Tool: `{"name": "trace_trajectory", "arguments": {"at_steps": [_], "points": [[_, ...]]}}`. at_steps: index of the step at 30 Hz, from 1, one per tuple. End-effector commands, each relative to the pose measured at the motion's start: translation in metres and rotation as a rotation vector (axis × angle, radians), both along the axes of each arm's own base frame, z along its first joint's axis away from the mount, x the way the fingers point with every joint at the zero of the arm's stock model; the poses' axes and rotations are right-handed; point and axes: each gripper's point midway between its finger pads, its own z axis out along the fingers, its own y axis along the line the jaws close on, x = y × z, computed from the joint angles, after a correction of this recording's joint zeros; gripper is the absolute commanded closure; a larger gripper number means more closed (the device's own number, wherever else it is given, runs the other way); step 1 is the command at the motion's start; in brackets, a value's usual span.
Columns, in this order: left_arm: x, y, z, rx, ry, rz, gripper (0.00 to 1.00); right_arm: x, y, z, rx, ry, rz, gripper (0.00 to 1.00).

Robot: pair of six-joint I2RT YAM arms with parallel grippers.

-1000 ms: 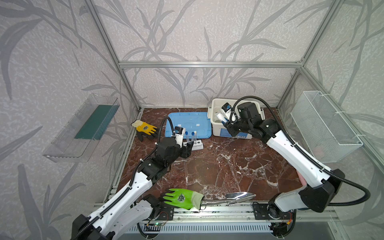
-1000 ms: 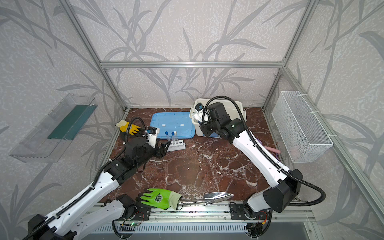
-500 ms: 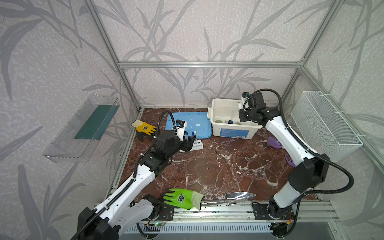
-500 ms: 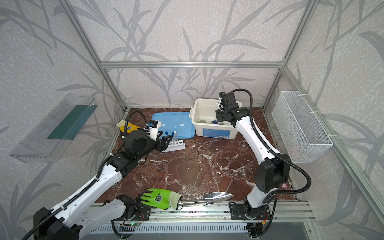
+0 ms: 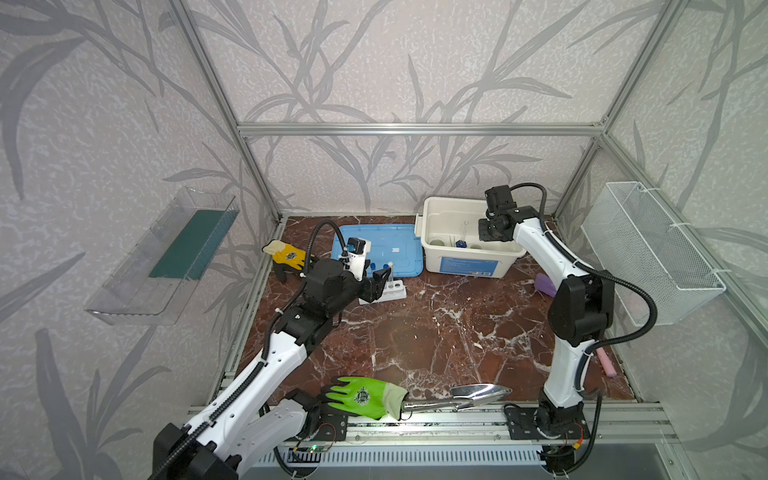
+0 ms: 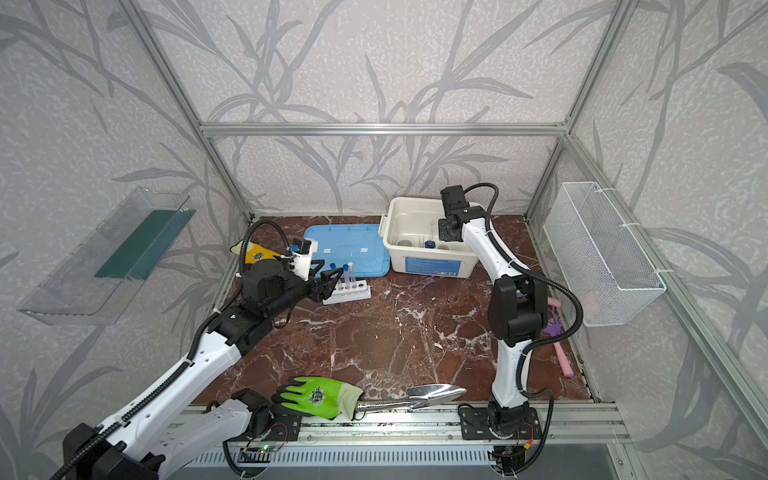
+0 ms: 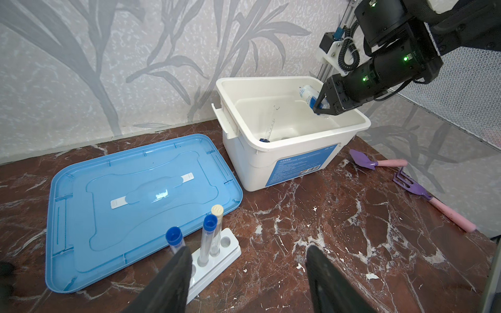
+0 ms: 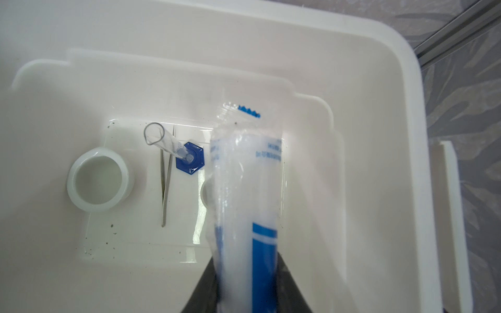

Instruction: Organize the chemistry lab equipment

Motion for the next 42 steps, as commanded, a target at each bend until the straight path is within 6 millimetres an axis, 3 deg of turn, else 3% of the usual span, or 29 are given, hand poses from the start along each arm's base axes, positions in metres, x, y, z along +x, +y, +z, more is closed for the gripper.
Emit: {"name": "trace_trajectory", "arguments": {"at_steps": [1, 10, 27, 42], "points": [[0.000, -0.001, 0.012, -0.025, -0.032, -0.013, 0.33, 0.007, -0.014, 0.005, -0.012, -0.009, -0.049, 0.72], [0.001, 0.003, 0.011, -0.020, -0.030, -0.003, 0.33, 0.022, -0.022, -0.031, -0.008, 0.061, -0.053, 0.72], [0.005, 0.003, 0.003, -0.009, -0.013, 0.005, 0.33, 0.032, -0.044, -0.068, -0.042, 0.133, -0.077, 0.72], [0.006, 0.003, -0.001, -0.003, -0.004, 0.006, 0.33, 0.036, -0.047, -0.097, -0.018, 0.171, -0.080, 0.71]]}}
